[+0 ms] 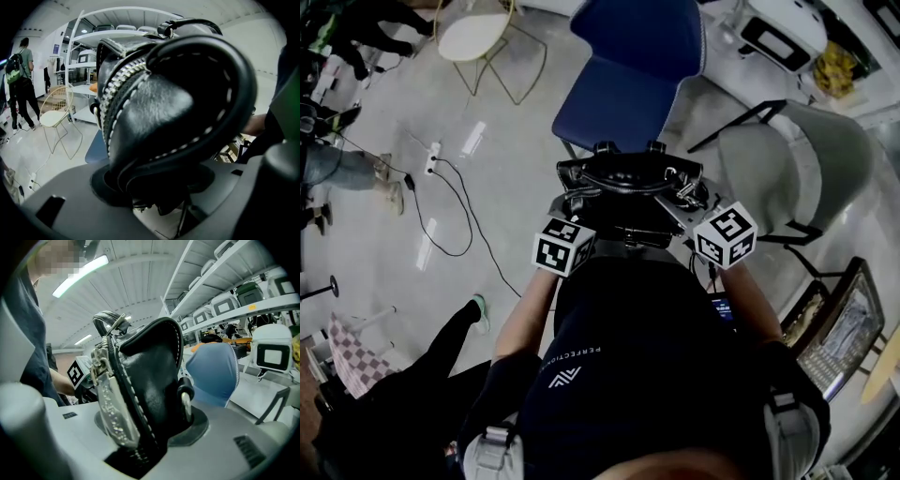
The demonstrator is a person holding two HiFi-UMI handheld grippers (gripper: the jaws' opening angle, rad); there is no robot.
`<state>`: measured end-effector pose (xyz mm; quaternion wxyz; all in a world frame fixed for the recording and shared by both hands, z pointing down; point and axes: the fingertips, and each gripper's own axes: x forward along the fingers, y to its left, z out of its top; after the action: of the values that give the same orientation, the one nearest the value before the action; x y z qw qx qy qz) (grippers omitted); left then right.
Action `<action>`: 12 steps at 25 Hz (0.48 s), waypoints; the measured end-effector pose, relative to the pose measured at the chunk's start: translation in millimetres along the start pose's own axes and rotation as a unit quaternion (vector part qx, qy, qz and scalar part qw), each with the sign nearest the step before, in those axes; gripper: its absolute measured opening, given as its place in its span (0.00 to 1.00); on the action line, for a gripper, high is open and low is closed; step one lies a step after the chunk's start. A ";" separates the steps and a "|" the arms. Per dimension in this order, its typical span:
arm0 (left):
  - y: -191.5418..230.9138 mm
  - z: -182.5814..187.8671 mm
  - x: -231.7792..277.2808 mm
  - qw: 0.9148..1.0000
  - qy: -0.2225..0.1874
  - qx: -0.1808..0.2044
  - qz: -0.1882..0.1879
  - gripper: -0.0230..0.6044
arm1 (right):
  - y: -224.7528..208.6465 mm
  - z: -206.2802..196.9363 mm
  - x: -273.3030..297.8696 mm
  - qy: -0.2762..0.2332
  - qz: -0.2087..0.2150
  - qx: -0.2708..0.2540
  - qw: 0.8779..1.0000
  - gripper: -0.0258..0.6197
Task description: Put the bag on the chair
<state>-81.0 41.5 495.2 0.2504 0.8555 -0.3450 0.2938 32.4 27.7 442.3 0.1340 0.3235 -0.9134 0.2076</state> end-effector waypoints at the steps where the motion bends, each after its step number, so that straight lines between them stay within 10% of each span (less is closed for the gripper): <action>1: 2.8 3.6 2.2 1.000 0.001 0.000 0.000 0.49 | -3.4 2.0 2.5 0.000 0.000 0.001 1.000 0.37; 12: 44.6 35.8 38.5 0.999 0.022 0.013 -0.033 0.49 | -48.2 16.9 37.7 0.003 -0.030 0.031 0.999 0.37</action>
<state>-79.5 -26.6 506.1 0.2560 0.8631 -0.3070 0.3087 33.3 -34.3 455.8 0.1331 0.3540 -0.8960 0.2327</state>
